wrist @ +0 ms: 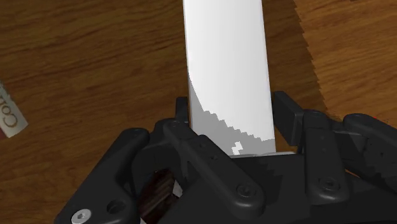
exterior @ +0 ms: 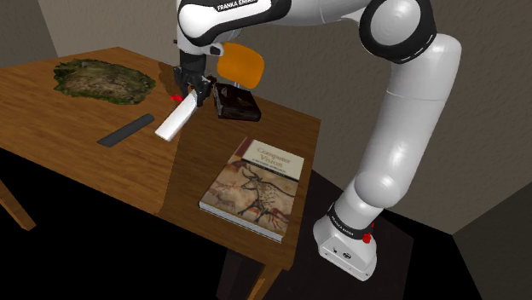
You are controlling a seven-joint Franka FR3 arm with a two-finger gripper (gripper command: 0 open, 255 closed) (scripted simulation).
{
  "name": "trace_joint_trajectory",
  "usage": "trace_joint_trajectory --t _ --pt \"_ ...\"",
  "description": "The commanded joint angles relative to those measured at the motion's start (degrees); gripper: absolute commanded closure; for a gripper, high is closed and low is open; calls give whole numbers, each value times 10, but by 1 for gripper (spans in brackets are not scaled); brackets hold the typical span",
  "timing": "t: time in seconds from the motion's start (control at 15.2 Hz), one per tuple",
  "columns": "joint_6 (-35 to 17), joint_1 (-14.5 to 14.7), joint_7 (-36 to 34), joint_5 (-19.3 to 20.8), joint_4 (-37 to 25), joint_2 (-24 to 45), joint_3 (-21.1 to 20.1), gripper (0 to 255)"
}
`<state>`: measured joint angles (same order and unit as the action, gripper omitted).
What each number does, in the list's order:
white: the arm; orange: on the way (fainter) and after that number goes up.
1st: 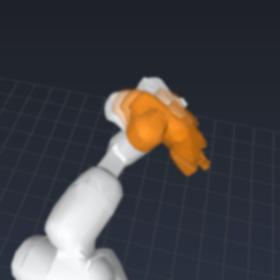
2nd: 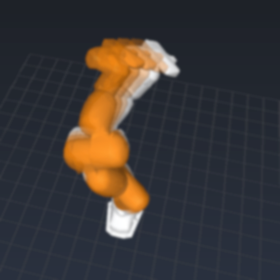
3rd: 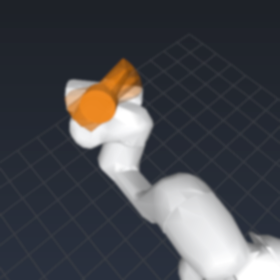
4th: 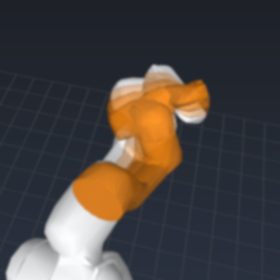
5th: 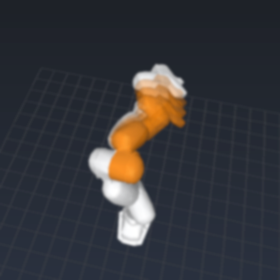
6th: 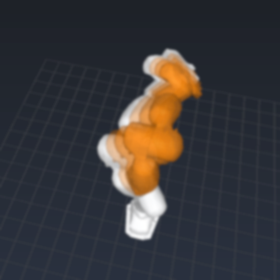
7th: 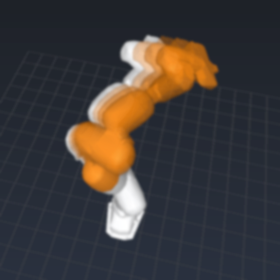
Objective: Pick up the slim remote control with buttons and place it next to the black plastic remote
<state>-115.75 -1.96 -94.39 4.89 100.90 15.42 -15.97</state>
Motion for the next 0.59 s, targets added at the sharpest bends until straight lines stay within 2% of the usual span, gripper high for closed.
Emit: trace_joint_trajectory --t 0.0,0.53 --pt "-6 5 -8 4 -5 11 -1 255" --pt "-60 7 -14 13 27 34 2 255"
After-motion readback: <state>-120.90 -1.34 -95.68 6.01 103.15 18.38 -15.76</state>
